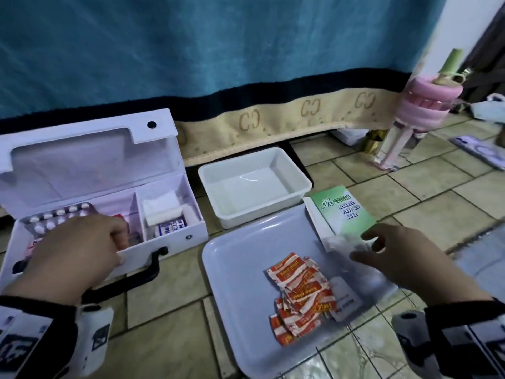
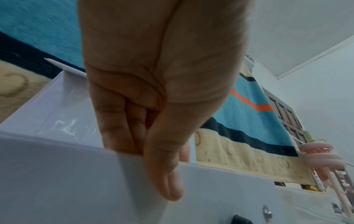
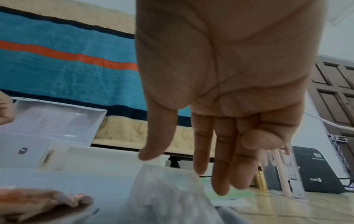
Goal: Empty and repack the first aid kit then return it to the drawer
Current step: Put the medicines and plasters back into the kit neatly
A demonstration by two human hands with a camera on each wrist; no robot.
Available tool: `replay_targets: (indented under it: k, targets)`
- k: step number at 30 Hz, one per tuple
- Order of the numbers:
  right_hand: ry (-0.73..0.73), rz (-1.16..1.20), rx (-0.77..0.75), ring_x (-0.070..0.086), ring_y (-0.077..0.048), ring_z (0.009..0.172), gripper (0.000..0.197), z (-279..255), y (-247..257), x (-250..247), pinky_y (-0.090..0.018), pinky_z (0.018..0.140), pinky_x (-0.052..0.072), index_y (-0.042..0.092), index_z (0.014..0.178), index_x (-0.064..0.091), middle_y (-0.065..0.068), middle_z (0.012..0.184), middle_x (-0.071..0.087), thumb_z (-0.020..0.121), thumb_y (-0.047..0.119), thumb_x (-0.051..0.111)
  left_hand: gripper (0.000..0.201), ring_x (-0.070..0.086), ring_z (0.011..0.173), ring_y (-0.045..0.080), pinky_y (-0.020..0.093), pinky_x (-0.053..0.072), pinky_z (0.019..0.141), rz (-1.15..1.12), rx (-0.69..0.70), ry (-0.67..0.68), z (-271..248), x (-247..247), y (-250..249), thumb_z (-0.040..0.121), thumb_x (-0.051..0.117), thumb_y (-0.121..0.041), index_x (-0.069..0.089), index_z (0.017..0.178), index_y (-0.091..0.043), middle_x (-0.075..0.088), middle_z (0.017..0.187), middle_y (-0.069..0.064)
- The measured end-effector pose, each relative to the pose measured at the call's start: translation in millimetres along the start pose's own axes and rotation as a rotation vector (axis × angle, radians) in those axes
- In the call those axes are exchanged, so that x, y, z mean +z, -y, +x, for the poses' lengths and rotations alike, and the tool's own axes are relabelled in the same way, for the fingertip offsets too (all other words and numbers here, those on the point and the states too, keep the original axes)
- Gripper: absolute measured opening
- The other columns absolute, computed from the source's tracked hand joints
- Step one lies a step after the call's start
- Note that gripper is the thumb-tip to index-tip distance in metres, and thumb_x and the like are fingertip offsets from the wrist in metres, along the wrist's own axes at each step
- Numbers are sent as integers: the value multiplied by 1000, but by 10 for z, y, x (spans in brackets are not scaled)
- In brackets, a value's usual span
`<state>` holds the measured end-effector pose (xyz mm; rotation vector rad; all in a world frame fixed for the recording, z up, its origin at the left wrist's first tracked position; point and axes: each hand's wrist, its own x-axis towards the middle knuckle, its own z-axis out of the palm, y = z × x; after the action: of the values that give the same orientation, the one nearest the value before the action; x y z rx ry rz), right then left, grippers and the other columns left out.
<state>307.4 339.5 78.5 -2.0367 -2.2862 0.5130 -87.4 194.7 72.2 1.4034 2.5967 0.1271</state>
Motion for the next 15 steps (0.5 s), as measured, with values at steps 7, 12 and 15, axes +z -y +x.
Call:
replay_targets:
  k: [7,12,15]
  targets:
    - [-14,-29,-18,63,-22,94,61,-36,63,136,-28,76,46,18,123,55,0,98,69,70,40,75,60,59,56,25,38,54,61,-8,22,-23,65,90,107,45,89,-5,58,64,-53,56,46,-9]
    - [-27,38,-13,58,-20,74,50,-37,125,80,-27,65,43,15,117,58,6,73,62,69,24,72,52,59,55,23,37,53,61,-33,-2,-30,44,60,65,46,89,-6,60,60,-47,57,46,-9]
    - [-60,94,-52,58,-12,63,44,-61,190,-70,-24,55,40,15,111,62,9,68,65,69,21,75,42,59,57,22,37,52,62,-27,-26,-25,39,48,51,46,89,-7,58,49,-35,58,48,-8]
